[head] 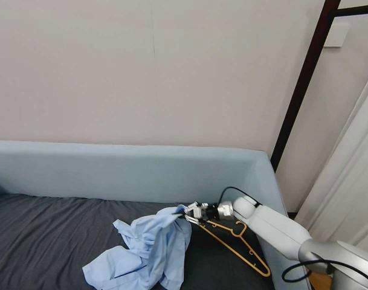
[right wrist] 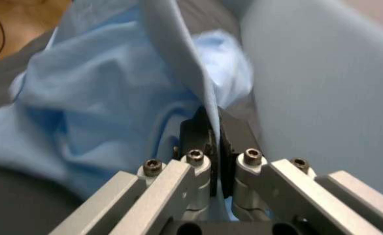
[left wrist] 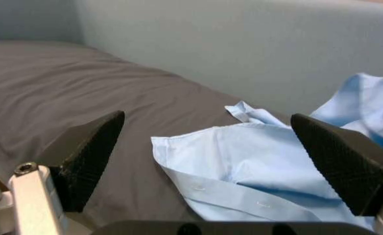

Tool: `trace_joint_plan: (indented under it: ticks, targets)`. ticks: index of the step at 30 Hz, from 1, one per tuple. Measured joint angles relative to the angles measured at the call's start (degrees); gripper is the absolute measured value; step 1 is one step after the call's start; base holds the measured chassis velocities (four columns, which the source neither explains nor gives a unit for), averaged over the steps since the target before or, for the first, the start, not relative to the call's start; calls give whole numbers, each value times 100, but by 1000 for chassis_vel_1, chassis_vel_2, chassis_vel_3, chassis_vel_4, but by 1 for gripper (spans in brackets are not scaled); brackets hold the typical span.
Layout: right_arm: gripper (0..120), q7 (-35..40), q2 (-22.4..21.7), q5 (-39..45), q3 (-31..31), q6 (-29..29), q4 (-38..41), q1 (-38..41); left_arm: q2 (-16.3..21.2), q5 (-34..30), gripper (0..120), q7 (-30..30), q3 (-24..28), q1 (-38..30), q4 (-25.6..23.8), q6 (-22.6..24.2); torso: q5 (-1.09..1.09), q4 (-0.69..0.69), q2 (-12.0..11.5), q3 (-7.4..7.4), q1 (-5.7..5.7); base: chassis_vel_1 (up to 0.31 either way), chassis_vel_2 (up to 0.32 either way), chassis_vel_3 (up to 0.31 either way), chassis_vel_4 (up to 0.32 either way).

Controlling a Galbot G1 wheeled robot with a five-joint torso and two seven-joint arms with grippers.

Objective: Pick up the clothes from the sofa and hang them on the clothes hanger.

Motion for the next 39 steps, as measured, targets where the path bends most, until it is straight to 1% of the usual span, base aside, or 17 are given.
trace_joint_plan:
  ticks: [5, 10, 13, 16, 18, 22, 23, 25, 28, 29, 30, 32, 33, 34, 35, 37, 39]
  targets:
    - [1, -719, -72, 45, 876, -4, -467, -608, 71, -1, 100, 3, 33, -3, -24, 42, 0, 1, 0, 0, 0, 0, 0, 0, 0]
    - [18, -913, -383, -235, 1378, -5, 97, -1101, 182, -13, 100, 5, 83, -51, -40, 101, 0, 1, 0, 0, 0, 0, 0, 0, 0]
    - [26, -812, -567, -374, 1511, -5, 456, -1231, 223, -13, 100, 6, 105, -76, -25, 107, -1, 4, 0, 0, 0, 0, 0, 0, 0]
    - [41, -490, -954, -421, 1645, -7, 1070, -1393, 297, -14, 100, 7, 152, -99, 19, 108, -1, 4, 0, 0, 0, 0, 0, 0, 0]
    - [44, -421, -1040, -422, 1697, -15, 1189, -1425, 318, -17, 100, 7, 160, -103, 27, 107, -2, 4, 0, 0, 0, 0, 0, 0, 0]
    - [64, 319, -1726, -162, 2039, -508, 2011, -1769, 492, -87, 100, 0, 172, -122, 39, 97, -2, 4, 0, -1, 0, 0, 0, 0, 0]
    - [64, 319, -1726, -162, 2039, -508, 2011, -1769, 492, -87, 100, 0, 172, -122, 39, 97, -2, 4, 0, -1, 0, 0, 0, 0, 0]
    - [73, 935, -2093, -26, 2284, -972, 2523, -2136, 575, -128, 100, -6, 168, -137, 30, 97, -1, 0, 0, 0, 0, 0, 0, 0, 0]
    - [86, 2808, -2543, 317, 2681, -2172, 3644, -3121, 688, -162, 100, -19, 178, -161, 26, 98, -4, 2, 1, -1, 0, 0, 0, 0, 0]
    - [86, 2808, -2543, 317, 2681, -2172, 3644, -3121, 688, -162, 100, -19, 178, -161, 26, 98, -4, 2, 1, -1, 0, 0, 0, 0, 0]
    - [89, 3496, -2616, 588, 2788, -2740, 4123, -3547, 726, -165, 100, -24, 189, -167, 21, 108, -3, -1, 0, -1, 0, 0, 0, 0, 0]
    - [95, 4382, -2626, 1000, 2944, -3442, 4755, -4035, 778, -166, 100, -24, 210, -174, -3, 130, 6, -2, 0, 0, 0, 0, 0, 0, 0]
    - [99, 5097, -2567, 1425, 3159, -4044, 5291, -4398, 831, -166, 100, -29, 229, -182, -34, 167, 0, -1, 1, -1, 0, 0, 0, 0, 0]
    - [99, 5097, -2567, 1425, 3159, -4044, 5291, -4398, 831, -166, 100, -29, 229, -182, -34, 167, 0, -1, 1, -1, 0, 0, 0, 0, 0]
    - [100, 5549, -2464, 1735, 3332, -4487, 5647, -4633, 874, -166, 100, -27, 247, -184, -60, 199, -8, 2, 2, -1, -1, 0, 0, 0, 0]
    - [100, 6120, -2173, 2371, 3572, -5305, 6294, -4997, 1020, -171, 100, -20, 264, -190, -179, 311, 1, 5, 1, -1, 0, 0, 0, 0, 0]
    - [100, 6276, -2057, 2639, 3630, -5608, 6486, -5100, 1080, -183, 100, -9, 269, -193, -256, 365, -3, 5, 1, -1, 0, 0, 0, 0, 0]
